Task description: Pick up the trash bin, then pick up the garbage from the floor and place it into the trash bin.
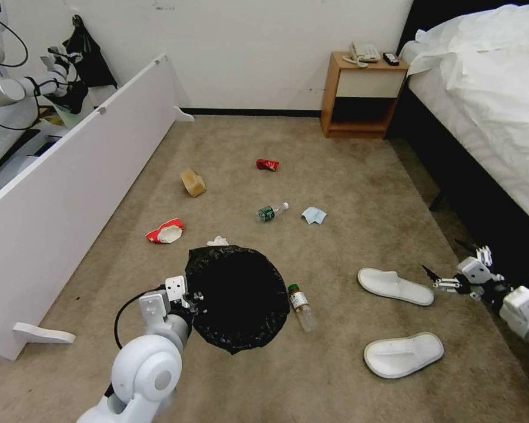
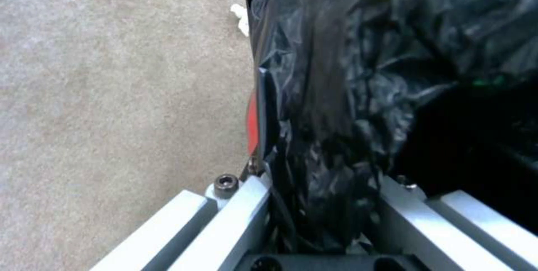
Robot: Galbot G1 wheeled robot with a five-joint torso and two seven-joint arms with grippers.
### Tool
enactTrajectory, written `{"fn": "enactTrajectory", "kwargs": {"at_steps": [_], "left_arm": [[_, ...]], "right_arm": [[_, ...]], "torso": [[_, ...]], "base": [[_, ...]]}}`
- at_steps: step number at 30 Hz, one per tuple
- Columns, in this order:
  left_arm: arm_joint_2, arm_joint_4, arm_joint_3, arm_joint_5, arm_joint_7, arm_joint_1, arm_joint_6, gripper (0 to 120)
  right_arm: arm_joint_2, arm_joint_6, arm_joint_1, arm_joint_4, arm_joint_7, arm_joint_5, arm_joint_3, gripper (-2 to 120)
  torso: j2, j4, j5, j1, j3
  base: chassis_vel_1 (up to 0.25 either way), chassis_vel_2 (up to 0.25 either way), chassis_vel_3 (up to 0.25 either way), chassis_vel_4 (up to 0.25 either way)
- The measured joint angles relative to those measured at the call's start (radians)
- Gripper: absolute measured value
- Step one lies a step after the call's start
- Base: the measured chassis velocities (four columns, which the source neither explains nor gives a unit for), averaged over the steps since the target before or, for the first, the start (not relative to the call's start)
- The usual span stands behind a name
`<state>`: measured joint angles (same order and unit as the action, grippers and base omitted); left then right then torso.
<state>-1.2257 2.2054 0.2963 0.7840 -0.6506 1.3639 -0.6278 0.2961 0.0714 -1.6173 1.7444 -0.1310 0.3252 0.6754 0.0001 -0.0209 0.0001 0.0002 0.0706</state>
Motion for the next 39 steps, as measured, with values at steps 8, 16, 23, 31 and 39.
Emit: {"fn": "enactTrajectory", "kwargs": {"at_steps": [8,16,23,31,39], "left_arm": [[-0.035,0.009,0.039,-0.027,0.027,0.036,0.020,0],[-0.046,0.012,0.054,-0.033,0.038,0.040,0.024,0],[-0.066,0.006,0.054,-0.050,0.048,0.041,0.026,0],[-0.083,0.005,0.052,-0.075,0.066,0.057,0.029,0],[-0.082,0.003,0.051,-0.084,0.075,0.062,0.034,0]], "right_arm": [[-0.239,0.007,0.097,-0.038,-0.184,-0.041,-0.281,100],[-0.292,-0.023,0.092,-0.028,-0.378,0.114,-0.383,100],[-0.347,-0.147,0.081,-0.052,-0.583,0.261,-0.407,100],[-0.353,-0.215,0.081,-0.045,-0.613,0.395,-0.398,100],[-0.376,-0.235,0.080,-0.029,-0.607,0.517,-0.327,100]], "torso": [[0.000,-0.0001,0.0000,0.000,0.000],[0.000,-0.0004,0.0000,0.000,0.000],[0.000,-0.0002,-0.0002,0.000,0.000],[0.000,-0.0003,-0.0001,0.000,0.000],[0.000,-0.0001,-0.0001,0.000,0.000]], "base": [[0.000,0.000,0.000,0.000],[0.000,0.000,0.000,0.000],[0.000,0.000,0.000,0.000],[0.000,0.000,0.000,0.000],[0.000,0.000,0.000,0.000]]}}
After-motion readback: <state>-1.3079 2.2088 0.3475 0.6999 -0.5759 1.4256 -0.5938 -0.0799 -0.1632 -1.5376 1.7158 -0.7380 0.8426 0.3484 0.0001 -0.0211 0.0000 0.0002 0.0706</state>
